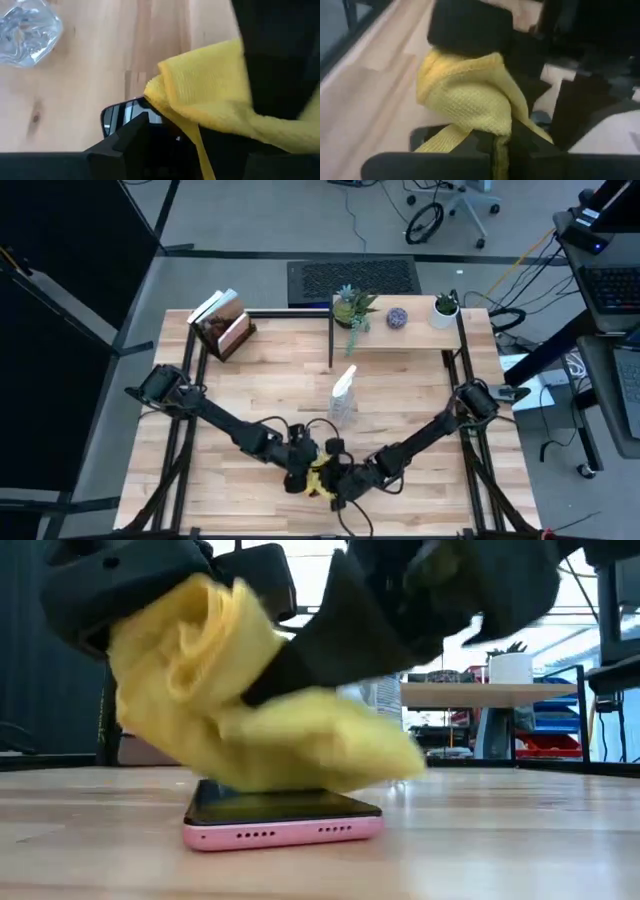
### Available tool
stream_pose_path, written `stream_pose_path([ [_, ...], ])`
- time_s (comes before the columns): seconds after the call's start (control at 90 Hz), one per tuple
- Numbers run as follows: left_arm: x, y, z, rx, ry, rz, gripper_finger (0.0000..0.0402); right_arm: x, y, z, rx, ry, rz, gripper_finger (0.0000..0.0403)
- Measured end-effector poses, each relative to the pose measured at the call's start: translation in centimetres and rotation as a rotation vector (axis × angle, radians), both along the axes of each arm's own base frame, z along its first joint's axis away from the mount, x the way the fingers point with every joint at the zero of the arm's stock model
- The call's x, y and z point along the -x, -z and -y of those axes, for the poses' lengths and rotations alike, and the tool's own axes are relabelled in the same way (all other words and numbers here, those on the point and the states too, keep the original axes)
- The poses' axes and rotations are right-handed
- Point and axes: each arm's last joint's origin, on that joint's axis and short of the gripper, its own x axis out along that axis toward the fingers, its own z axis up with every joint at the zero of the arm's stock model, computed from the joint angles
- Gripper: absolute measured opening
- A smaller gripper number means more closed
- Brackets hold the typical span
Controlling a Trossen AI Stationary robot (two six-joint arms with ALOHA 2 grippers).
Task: Apply microfiber cloth
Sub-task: Wipe the front of the cellphone using the microfiber cloth
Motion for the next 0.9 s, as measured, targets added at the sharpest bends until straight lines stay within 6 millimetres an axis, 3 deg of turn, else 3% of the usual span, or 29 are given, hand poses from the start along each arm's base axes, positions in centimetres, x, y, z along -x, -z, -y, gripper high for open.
stream_pose_path([
  [0.189,0.0,0.0,0.0,-0.004,0.0,-0.004,0.0164,-0.7,2.4,0.6,-0.107,0.0,-0.058,0.0004],
  [0.444,0.0,0.0,0.0,-0.004,0.005,-0.001,0.0164,1.1,1.7,-2.0,-0.147,-0.098,-0.102,0.0004],
  [0.589,0.0,0.0,-0.1,-0.01,0.007,-0.003,0.0164,2.3,0.1,-2.4,-0.124,-0.115,-0.148,0.0004],
  [0.744,-0.1,0.0,-0.3,-0.016,0.011,-0.004,0.0164,4.1,-3.1,-2.0,-0.091,-0.082,-0.194,0.0004],
  [0.9,-0.2,-2.3,-0.3,-0.021,0.012,-0.005,0.0164,6.4,-6.2,-0.7,-0.088,0.013,-0.281,0.0004],
])
